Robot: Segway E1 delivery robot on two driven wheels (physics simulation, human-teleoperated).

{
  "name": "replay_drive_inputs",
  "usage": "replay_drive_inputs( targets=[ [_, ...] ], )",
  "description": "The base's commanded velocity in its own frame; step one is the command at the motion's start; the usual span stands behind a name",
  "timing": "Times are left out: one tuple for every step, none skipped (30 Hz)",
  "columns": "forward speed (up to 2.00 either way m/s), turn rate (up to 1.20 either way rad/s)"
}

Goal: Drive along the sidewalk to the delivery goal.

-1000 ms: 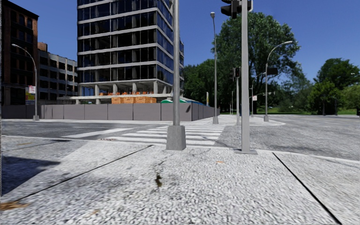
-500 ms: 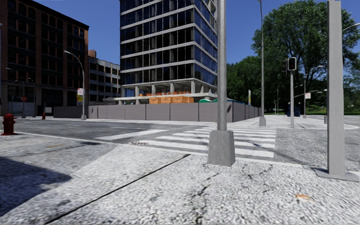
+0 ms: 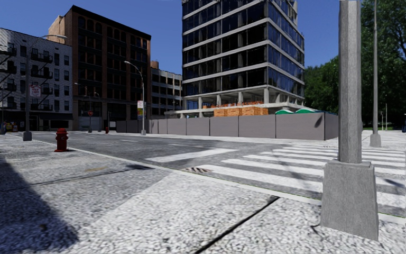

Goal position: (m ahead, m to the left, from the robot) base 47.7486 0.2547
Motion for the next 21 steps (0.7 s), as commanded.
replay_drive_inputs(
  targets=[
    [2.00,0.60],
    [2.00,0.60],
    [2.00,0.60],
    [2.00,0.60],
    [2.00,0.60],
    [2.00,0.57],
    [2.00,0.39],
    [2.00,0.16],
    [2.00,0.16],
    [2.00,0.03],
    [2.00,0.00],
    [2.00,0.00],
    [2.00,0.00],
    [2.00,0.00],
    [2.00,0.00],
    [2.00,0.00],
    [2.00,0.00],
    [2.00,-0.48],
    [2.00,-0.73],
    [2.00,-0.83],
    [2.00,-0.87]
  ],
)
